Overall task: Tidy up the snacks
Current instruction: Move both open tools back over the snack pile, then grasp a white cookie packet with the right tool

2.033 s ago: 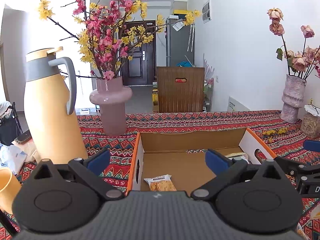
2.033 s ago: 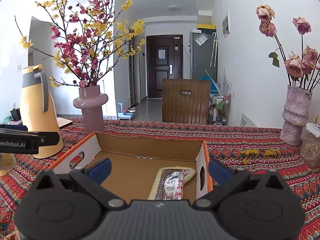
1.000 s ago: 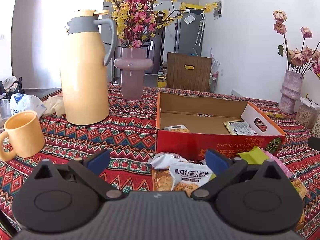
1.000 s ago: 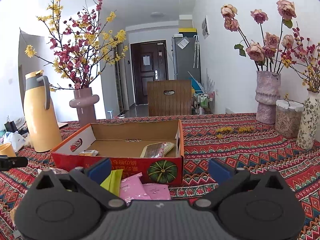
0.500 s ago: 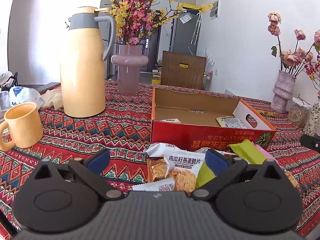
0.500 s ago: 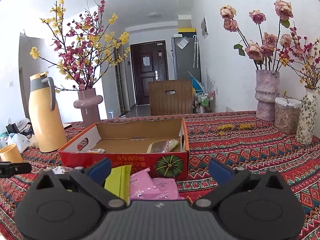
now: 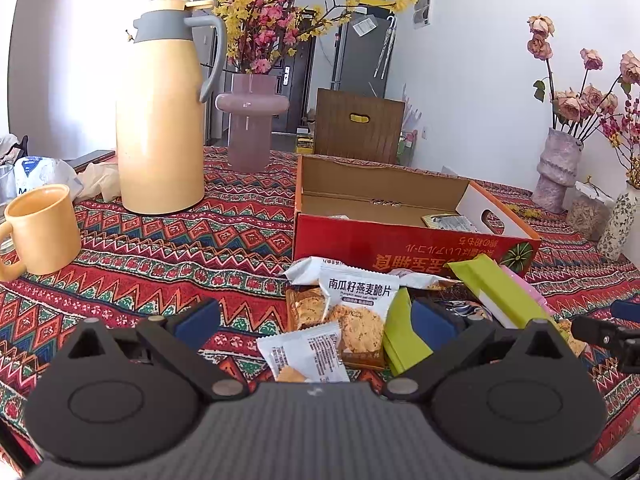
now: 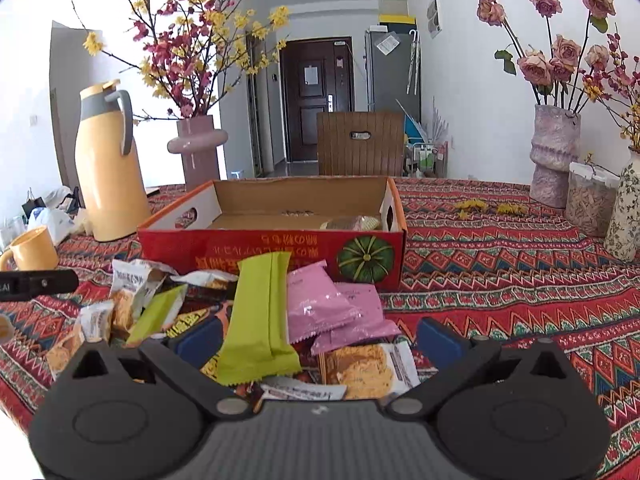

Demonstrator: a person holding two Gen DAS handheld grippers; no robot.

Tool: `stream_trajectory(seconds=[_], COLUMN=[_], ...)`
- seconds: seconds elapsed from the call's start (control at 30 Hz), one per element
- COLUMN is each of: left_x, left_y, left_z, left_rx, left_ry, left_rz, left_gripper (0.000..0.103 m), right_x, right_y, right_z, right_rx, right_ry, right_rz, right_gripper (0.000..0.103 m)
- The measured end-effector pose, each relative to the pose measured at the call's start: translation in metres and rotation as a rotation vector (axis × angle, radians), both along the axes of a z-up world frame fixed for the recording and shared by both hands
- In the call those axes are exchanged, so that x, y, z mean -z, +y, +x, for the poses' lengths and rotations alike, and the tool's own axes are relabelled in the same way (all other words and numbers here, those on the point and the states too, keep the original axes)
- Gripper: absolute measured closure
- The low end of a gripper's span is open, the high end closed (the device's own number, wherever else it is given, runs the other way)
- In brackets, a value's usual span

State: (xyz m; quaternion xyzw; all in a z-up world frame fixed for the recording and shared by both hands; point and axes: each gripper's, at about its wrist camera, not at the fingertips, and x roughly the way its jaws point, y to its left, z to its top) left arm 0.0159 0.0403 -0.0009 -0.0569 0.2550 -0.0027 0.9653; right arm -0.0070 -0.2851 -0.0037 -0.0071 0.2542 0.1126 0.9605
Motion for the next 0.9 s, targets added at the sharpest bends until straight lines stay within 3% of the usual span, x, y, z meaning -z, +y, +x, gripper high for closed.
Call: stream_trajectory(seconds=[0.1, 0.3, 0.53, 0.77, 0.9], left_x=[0.001, 0.001, 0.001, 0.001, 0.003], left_y=[-0.001, -0.001, 0.002, 0.003, 0.003], left_z=[-0.002, -0.010, -0.020, -0.026, -0.028], left_rx=[0.008, 0.007, 0.001, 0.003, 0.002], left_ry=[0.001, -0.001, 0.000, -0.001, 0.013], left_rz=[-0.002, -0.003, -0.006, -0.010, -0.010], left_gripper=[0.000, 0.000, 0.000, 0.000, 0.000], right_x=[0.007, 0.012, 0.023, 0.034, 0.037], right_y=[0.000, 0.006, 0.017, 0.024, 0.023], right_z=[-0.004, -0.011, -0.015, -0.018, -0.019], right_rx=[0.017, -0.004, -0.005, 0.016, 0.027], right_ry=[0.037, 0.079, 0.132, 0.160, 0.165], right_rz=[-0.017, -0.030, -0.048, -0.070, -0.061], right_gripper=[0.003, 0.020, 0.048, 0.051, 0.060])
